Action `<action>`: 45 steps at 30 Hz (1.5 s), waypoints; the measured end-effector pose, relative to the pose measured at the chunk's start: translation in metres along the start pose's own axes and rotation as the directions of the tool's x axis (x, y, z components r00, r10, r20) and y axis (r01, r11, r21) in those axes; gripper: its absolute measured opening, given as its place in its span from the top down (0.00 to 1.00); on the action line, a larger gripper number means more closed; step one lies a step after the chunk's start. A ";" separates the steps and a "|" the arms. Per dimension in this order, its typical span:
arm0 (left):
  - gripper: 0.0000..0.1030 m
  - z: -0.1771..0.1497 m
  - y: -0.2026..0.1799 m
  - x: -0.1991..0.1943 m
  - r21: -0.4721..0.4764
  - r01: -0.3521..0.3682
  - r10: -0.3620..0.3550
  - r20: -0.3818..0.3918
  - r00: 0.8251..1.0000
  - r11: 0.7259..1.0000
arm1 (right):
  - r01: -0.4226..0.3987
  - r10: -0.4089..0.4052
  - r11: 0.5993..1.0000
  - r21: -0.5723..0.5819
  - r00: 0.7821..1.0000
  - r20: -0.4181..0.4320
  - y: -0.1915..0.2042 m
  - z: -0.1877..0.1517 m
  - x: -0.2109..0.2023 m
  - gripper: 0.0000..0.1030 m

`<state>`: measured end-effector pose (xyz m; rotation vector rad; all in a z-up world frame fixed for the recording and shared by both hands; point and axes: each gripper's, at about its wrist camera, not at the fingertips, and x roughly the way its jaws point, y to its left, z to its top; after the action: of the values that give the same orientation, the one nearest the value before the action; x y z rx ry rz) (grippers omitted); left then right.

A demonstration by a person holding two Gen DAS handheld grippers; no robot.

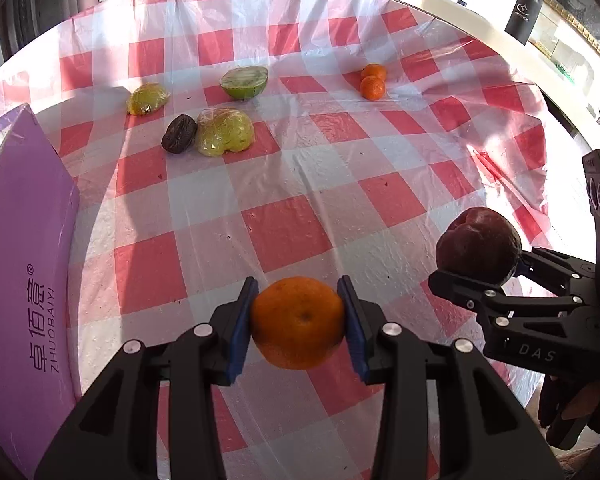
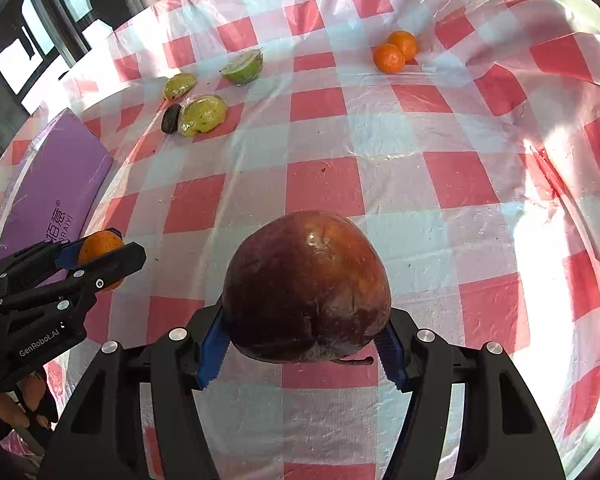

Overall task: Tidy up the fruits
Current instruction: 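Carry both fruits into the white box and open both tools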

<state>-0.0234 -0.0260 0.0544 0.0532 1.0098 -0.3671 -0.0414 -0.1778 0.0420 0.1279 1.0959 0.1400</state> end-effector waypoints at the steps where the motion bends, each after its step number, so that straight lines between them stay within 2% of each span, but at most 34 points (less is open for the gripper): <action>1: 0.61 0.001 0.002 -0.006 0.011 0.007 -0.007 0.011 1.000 1.000 | 0.000 0.000 1.000 0.000 1.000 0.005 0.005 0.000 -0.002 0.40; 8: 0.60 0.009 0.022 -0.040 0.061 0.042 -0.047 0.074 0.996 0.997 | 0.003 -0.003 1.000 -0.003 0.998 0.058 0.042 0.007 -0.021 0.40; 15: 0.60 0.015 0.054 -0.076 0.049 0.075 -0.082 0.148 0.986 0.996 | 0.002 0.000 1.000 -0.031 0.997 0.081 0.086 0.004 -0.029 0.40; 20: 0.60 0.017 0.092 -0.103 -0.020 0.107 -0.101 0.204 0.974 0.994 | -0.007 0.013 0.998 -0.062 0.995 0.100 0.120 0.006 -0.036 0.40; 27: 0.60 0.011 0.174 -0.141 -0.202 0.089 -0.030 0.278 0.960 0.975 | -0.037 0.053 0.993 -0.111 0.988 0.143 0.170 0.015 -0.043 0.40; 32: 0.60 -0.007 0.222 -0.152 -0.270 0.050 0.024 0.261 0.965 0.962 | -0.059 0.085 0.986 -0.157 0.983 0.164 0.210 0.018 -0.042 0.40; 37: 0.60 -0.029 0.249 -0.155 -0.263 -0.042 0.094 0.187 0.978 0.964 | -0.081 0.120 0.973 -0.217 0.977 0.175 0.248 0.023 -0.042 0.40; 41: 0.60 -0.040 0.264 -0.155 -0.246 -0.150 0.181 0.110 0.977 0.958 | -0.095 0.155 0.948 -0.305 0.972 0.177 0.283 0.025 -0.044 0.40; 45: 0.60 -0.052 0.280 -0.156 -0.256 -0.199 0.223 0.070 0.972 0.946 | -0.113 0.188 0.910 -0.399 0.970 0.153 0.313 0.021 -0.040 0.40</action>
<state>-0.0499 0.2903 0.1221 -0.0809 0.9358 -0.0451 -0.0566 0.1227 0.1402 -0.1302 0.8495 0.4736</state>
